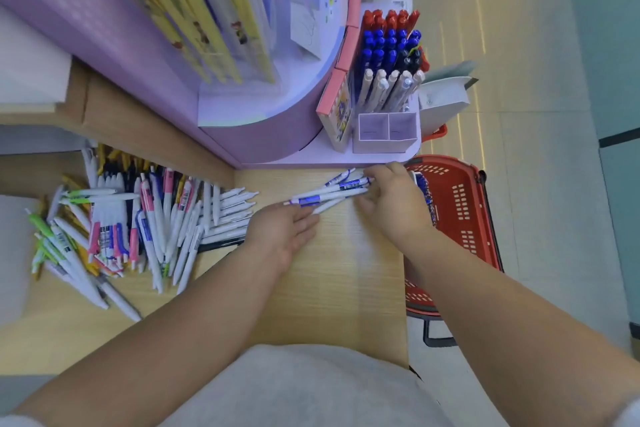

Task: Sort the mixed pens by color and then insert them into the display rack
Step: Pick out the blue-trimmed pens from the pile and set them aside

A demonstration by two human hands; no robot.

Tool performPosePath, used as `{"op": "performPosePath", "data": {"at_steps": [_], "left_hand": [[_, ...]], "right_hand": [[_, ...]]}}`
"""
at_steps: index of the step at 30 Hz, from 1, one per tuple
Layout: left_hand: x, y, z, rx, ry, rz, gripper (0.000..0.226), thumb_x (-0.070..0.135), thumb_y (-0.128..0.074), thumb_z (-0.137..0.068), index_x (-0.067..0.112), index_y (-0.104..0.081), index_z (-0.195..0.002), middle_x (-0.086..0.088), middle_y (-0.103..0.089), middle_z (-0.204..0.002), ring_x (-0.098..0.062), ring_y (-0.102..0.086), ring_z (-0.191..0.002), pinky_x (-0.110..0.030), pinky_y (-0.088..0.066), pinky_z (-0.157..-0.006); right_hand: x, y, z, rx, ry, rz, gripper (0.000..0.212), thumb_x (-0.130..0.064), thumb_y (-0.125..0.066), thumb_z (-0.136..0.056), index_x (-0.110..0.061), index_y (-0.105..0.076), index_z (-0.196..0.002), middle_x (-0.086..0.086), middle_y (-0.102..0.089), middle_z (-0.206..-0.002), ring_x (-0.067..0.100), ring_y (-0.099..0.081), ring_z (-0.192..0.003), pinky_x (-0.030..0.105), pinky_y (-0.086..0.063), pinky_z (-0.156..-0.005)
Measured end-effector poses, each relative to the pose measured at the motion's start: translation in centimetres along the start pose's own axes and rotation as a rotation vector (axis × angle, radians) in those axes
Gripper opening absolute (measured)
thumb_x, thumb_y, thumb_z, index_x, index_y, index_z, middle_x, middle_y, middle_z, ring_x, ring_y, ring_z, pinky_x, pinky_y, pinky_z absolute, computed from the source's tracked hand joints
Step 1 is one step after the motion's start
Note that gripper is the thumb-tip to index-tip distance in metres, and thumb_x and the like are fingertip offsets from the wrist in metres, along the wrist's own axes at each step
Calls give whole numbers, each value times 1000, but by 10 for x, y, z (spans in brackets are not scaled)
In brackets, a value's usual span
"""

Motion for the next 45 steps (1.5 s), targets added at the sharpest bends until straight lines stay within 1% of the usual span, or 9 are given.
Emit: {"op": "performPosePath", "data": {"at_steps": [5,10,14,17,21,26,28,36,45], "left_hand": [[5,5,11,-13,-82,-33,30,0,-50,-98,14,-44,-123,-14,-67,-111,-25,-71,-92,-39,-55,-83],[-14,23,24,-35,-51,-225,4,11,-49,-101,12,-52,-103,-15,-69,-107,-26,-69,-91,-43,-52,-91],[-34,27,18,-122,61,-193,23,20,-47,-103,6,-55,-120,-15,-71,-109,-28,-68,-100,-41,-51,-89],[-34,19,12,-190,80,-29,28,22,-43,-104,8,-50,-128,-19,-65,-124,-31,-65,-109,-44,-48,-101],[-19,7,8,-200,12,135,18,23,-43,-104,12,-57,-109,-18,-62,-130,-31,-61,-118,-44,-43,-106],[-8,7,14,-215,-84,154,22,24,-47,-102,15,-54,-121,-11,-62,-133,-26,-62,-114,-40,-45,-99],[-8,17,23,-218,-111,65,13,23,-50,-102,18,-56,-112,-9,-65,-129,-24,-64,-113,-41,-47,-99],[8,130,67,32,-403,-331,11,16,-56,-97,18,-63,-88,-3,-77,-90,-14,-68,-78,-31,-49,-74],[59,273,64,288,-537,-491,6,17,-64,-91,20,-67,-86,0,-71,-85,-17,-66,-81,-32,-51,-73]], "right_hand": [[4,2,17,68,-67,-29,41,-22,-78,-77,-18,-58,-113,4,-49,-116,25,-57,-86,35,-49,-75],[-6,-16,45,-57,5,75,24,-31,-73,-81,-19,-65,-99,1,-57,-98,25,-57,-94,36,-49,-76],[-12,-32,59,-146,94,56,43,-32,-74,-81,-17,-66,-120,0,-57,-116,24,-52,-109,35,-46,-91],[-12,-30,57,-135,81,35,57,-33,-75,-80,-16,-60,-131,0,-52,-130,24,-51,-116,33,-44,-96],[-13,-26,49,-136,74,27,66,-33,-76,-78,-15,-54,-137,2,-47,-141,23,-50,-125,32,-42,-103],[-17,-26,46,-167,4,31,74,-39,-74,-81,-18,-45,-146,1,-40,-148,25,-49,-128,34,-41,-106],[-20,-30,49,-170,-5,19,72,-39,-74,-82,-16,-46,-145,1,-40,-148,25,-50,-127,35,-41,-107],[-48,-55,66,-170,-110,-16,51,-42,-71,-83,-24,-59,-129,-1,-44,-134,18,-52,-117,32,-44,-97],[-103,-90,73,-167,-176,-27,39,-39,-73,-83,-22,-65,-118,2,-52,-123,20,-58,-107,34,-45,-98]]}}
Point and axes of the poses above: each hand's wrist, its own z-axis away from the middle knuckle, its own y-axis out of the back of the hand, x = y × z, the point moved 4 cm from there along -z, towards the middle knuckle
